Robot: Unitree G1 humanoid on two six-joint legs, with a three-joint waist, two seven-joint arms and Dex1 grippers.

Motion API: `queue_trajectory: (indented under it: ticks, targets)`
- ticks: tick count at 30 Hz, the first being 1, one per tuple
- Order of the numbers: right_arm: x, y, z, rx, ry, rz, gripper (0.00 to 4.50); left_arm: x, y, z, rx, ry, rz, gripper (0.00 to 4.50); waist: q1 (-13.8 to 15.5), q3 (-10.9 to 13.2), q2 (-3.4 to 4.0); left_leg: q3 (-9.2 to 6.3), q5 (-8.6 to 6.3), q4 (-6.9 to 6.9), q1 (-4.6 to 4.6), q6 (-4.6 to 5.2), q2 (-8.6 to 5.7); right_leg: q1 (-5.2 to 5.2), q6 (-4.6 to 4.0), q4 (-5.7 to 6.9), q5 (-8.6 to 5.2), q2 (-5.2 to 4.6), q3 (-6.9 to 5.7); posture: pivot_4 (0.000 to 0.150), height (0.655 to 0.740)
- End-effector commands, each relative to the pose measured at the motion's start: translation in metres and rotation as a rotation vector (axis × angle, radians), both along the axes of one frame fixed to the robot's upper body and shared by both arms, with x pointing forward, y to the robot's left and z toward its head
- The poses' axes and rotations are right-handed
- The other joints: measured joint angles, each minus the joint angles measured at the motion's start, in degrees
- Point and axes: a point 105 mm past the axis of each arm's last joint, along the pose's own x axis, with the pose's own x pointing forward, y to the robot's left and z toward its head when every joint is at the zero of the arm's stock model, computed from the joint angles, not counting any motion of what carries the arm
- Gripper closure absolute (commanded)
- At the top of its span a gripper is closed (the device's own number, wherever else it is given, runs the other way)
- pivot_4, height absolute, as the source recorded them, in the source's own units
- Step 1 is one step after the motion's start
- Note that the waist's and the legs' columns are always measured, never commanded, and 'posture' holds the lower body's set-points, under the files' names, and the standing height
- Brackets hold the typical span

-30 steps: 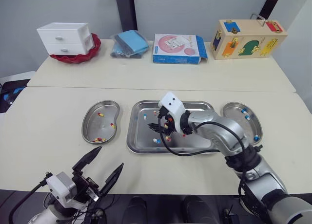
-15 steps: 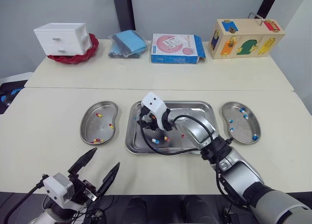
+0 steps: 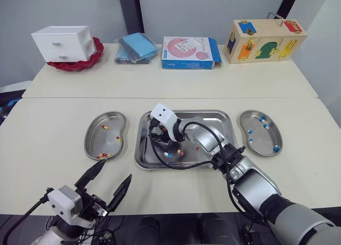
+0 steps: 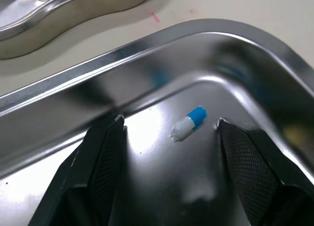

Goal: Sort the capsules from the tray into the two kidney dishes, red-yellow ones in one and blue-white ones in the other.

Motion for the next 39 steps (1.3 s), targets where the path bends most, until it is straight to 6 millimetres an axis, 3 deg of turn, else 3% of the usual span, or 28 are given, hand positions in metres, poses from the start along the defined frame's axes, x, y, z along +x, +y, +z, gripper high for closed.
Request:
queue_trajectory:
  ticks: [1,5,6,18,25,31,33,36,39]
  targets:
    - [0.001,0.008,0.015,0.030,-0.039,0.022,1.28,-0.003,0.001,0.006,0.009,-0.023,0.005,0.00,0.00,0.00,0.00,0.00,0.00,0.00,0.00,0.00,0.00,0.00,0.00,0.00,0.00,0.00,0.00,0.150,0.7400]
    - [0.003,0.010,0.012,0.033,-0.030,0.012,1.28,-0.006,0.003,0.004,0.013,-0.016,0.006,0.00,-0.01,0.00,0.01,0.00,0.00,-0.02,0.01,0.00,0.00,-0.01,0.00,0.00,0.00,0.00,0.00,0.150,0.7400]
    - [0.003,0.010,0.011,0.032,-0.029,0.009,1.45,-0.007,0.003,0.004,0.014,-0.015,0.007,0.00,0.00,0.00,0.01,0.00,0.00,-0.02,0.01,0.00,0.00,-0.01,0.00,0.00,0.00,0.00,0.00,0.150,0.7400]
    - [0.002,0.008,0.009,0.032,-0.035,0.013,4.46,-0.009,0.007,0.000,0.014,-0.019,0.012,0.00,-0.02,0.01,0.01,0.02,0.00,-0.09,0.02,0.00,0.00,-0.03,-0.01,-0.02,-0.01,0.00,0.01,0.150,0.7400]
    - [-0.002,0.009,0.013,0.046,-0.043,0.032,4.49,-0.009,0.008,-0.002,0.014,-0.022,0.017,0.00,-0.01,0.01,0.01,0.02,0.00,-0.11,0.01,0.00,0.00,-0.04,-0.01,-0.03,-0.01,0.00,0.01,0.150,0.7400]
    - [-0.021,-0.001,0.048,0.163,-0.083,0.133,4.49,-0.013,0.004,-0.003,0.020,-0.035,-0.015,0.00,0.12,0.02,0.02,0.01,0.00,-0.17,-0.02,0.00,0.00,-0.05,-0.01,-0.10,-0.01,-0.01,0.01,0.150,0.7400]
    - [-0.028,-0.025,0.062,0.199,-0.098,0.147,4.49,-0.015,-0.003,-0.004,0.031,-0.045,-0.078,0.00,0.35,0.02,0.02,0.01,0.00,-0.19,-0.04,0.00,0.00,-0.05,-0.01,-0.12,-0.01,-0.02,0.00,0.150,0.7400]
    - [-0.035,-0.055,0.070,0.218,-0.103,0.141,4.49,-0.018,-0.009,-0.003,0.043,-0.057,-0.139,0.00,0.86,0.01,0.01,0.01,0.00,-0.22,-0.05,0.00,-0.02,-0.01,-0.01,-0.21,-0.01,-0.05,-0.02,0.150,0.7400]
    - [-0.046,-0.097,0.079,0.245,-0.144,0.135,4.49,-0.022,-0.020,-0.003,0.062,-0.070,-0.245,0.00,1.13,0.01,0.02,0.03,0.00,-0.24,-0.02,0.00,-0.02,-0.01,-0.02,-0.22,-0.02,-0.04,-0.01,0.150,0.7400]
